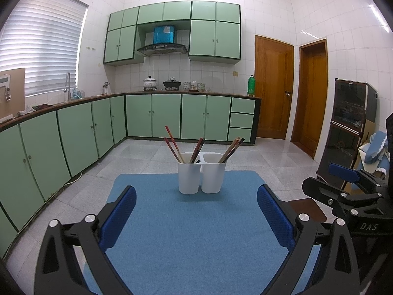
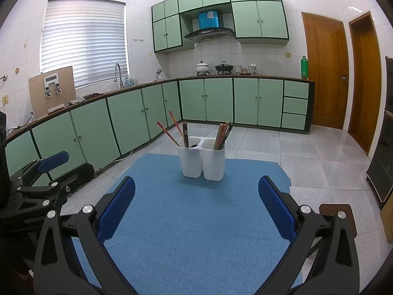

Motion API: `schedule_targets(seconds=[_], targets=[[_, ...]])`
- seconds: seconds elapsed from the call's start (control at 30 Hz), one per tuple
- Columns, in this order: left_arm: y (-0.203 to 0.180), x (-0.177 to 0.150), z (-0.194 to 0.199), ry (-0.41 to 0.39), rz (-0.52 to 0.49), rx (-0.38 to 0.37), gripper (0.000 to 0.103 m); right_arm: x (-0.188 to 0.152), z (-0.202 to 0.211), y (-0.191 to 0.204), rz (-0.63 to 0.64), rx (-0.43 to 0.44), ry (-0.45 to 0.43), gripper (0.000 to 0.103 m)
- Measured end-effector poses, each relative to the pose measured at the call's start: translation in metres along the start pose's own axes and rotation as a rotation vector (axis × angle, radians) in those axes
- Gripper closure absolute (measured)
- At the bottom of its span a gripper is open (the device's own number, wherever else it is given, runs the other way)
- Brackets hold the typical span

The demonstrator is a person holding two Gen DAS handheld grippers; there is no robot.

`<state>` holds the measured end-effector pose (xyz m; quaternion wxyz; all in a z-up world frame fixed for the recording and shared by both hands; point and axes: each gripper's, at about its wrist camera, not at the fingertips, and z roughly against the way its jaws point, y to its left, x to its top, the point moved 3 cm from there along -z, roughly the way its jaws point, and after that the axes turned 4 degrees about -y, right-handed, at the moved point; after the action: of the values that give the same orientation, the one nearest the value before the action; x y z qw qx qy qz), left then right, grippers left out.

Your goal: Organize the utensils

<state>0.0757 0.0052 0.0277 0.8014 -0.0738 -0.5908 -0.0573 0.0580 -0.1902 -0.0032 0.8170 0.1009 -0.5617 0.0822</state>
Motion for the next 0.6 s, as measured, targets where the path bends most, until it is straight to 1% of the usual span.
schedule_targets(seconds=[0.6], targets=[[0.0002,-0.0007,-0.0027,0.017,0.001,0.004,0.006,-0.0021,-0.0038,-0.0049,-0.004,0.001,0.010,0.006]])
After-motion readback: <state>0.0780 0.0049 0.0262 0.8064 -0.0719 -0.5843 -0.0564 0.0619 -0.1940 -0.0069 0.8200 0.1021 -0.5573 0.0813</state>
